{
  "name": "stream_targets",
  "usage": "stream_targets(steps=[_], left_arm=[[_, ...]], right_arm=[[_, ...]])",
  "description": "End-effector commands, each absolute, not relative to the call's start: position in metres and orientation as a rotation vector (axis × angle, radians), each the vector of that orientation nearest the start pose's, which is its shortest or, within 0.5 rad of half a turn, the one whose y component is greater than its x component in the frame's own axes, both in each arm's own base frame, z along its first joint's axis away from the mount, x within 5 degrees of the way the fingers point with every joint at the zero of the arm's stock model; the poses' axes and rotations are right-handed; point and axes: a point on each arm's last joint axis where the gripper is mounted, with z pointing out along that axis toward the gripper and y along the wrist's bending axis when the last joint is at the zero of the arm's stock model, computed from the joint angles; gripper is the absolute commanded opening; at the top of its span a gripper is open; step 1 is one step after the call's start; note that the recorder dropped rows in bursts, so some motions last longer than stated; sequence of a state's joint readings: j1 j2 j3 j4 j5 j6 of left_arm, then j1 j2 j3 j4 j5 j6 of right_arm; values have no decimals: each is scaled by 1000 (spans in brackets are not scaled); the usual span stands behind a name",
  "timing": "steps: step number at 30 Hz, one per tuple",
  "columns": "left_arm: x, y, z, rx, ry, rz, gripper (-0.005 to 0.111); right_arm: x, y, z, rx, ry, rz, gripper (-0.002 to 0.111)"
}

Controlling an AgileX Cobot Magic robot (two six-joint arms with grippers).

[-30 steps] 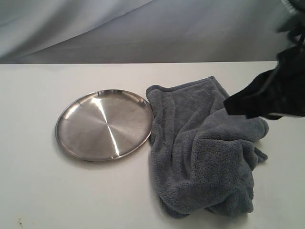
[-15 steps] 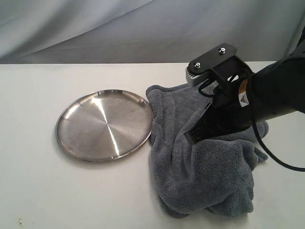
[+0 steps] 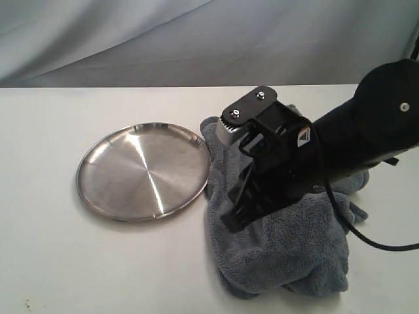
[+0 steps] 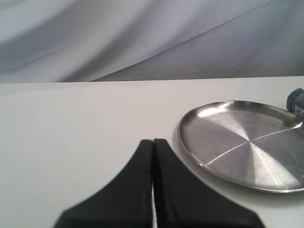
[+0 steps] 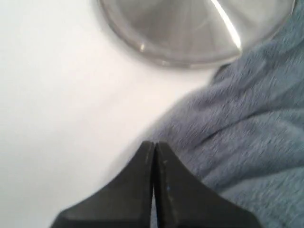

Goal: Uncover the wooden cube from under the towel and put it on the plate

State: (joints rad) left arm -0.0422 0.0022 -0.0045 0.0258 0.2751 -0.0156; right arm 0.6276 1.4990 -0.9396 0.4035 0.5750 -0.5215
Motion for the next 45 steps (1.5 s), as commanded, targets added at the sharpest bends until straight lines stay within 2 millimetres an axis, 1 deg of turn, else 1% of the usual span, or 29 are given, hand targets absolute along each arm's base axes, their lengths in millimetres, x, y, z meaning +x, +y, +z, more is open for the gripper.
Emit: stream_targets(steps=[1, 4, 7, 10, 12, 13, 14, 17, 18, 20, 23, 26, 28, 30, 32, 34, 36, 39, 41, 43, 45], left_arm=[[55, -2, 189, 31, 1749, -22, 0], [55, -2, 189, 31, 1749, -22, 0], [55, -2, 189, 31, 1749, -22, 0], [55, -2, 189, 31, 1749, -22, 0], [55, -2, 189, 31, 1749, -22, 0], [55, -2, 189, 31, 1749, -22, 0], [55, -2, 189, 31, 1749, -22, 0], [55, -2, 189, 31, 1749, -22, 0], [55, -2, 189, 31, 1749, -22, 0], [55, -2, 189, 31, 1749, -22, 0], [55, -2, 189, 31, 1749, -22, 0], [55, -2, 189, 31, 1749, -22, 0], [55, -2, 189, 31, 1749, -22, 0], [55, -2, 189, 31, 1749, -22, 0], [55, -2, 189, 31, 1749, -22, 0], [55, -2, 189, 31, 1749, -22, 0], [55, -2, 189, 31, 1749, -22, 0], [55, -2, 189, 31, 1749, -22, 0], [55, -2, 189, 31, 1749, -22, 0], [55, -2, 189, 31, 1749, -22, 0], [55, -2, 189, 31, 1749, -22, 0]], right_arm=[[247, 192, 248, -1097, 2153, 316, 0], [250, 190, 249, -1068, 2142, 272, 0], [257, 175, 247, -956, 2246, 237, 0], [264, 143, 240, -848, 2423, 130, 0], [263, 123, 234, -808, 2562, 68, 0], [262, 117, 232, -801, 2614, 55, 0], [258, 112, 230, -812, 2677, 39, 0], [243, 104, 226, -988, 2819, -10, 0], [238, 103, 225, -1036, 2866, 1, 0], [229, 103, 225, -1078, 2947, 59, 0], [221, 112, 226, -1083, 2991, 259, 0], [214, 129, 229, -1109, 2939, 582, 0], [207, 143, 232, -1206, 2822, 826, 0], [202, 154, 235, -1318, 2693, 948, 0], [197, 167, 237, -1423, 2564, 989, 0], [196, 180, 238, -1491, 2421, 968, 0], [200, 192, 239, -1475, 2305, 879, 0], [219, 207, 243, -1266, 2167, 664, 0], [229, 212, 248, -1103, 2114, 575, 0], [240, 211, 254, -936, 2078, 518, 0], [248, 207, 257, -831, 2065, 492, 0]])
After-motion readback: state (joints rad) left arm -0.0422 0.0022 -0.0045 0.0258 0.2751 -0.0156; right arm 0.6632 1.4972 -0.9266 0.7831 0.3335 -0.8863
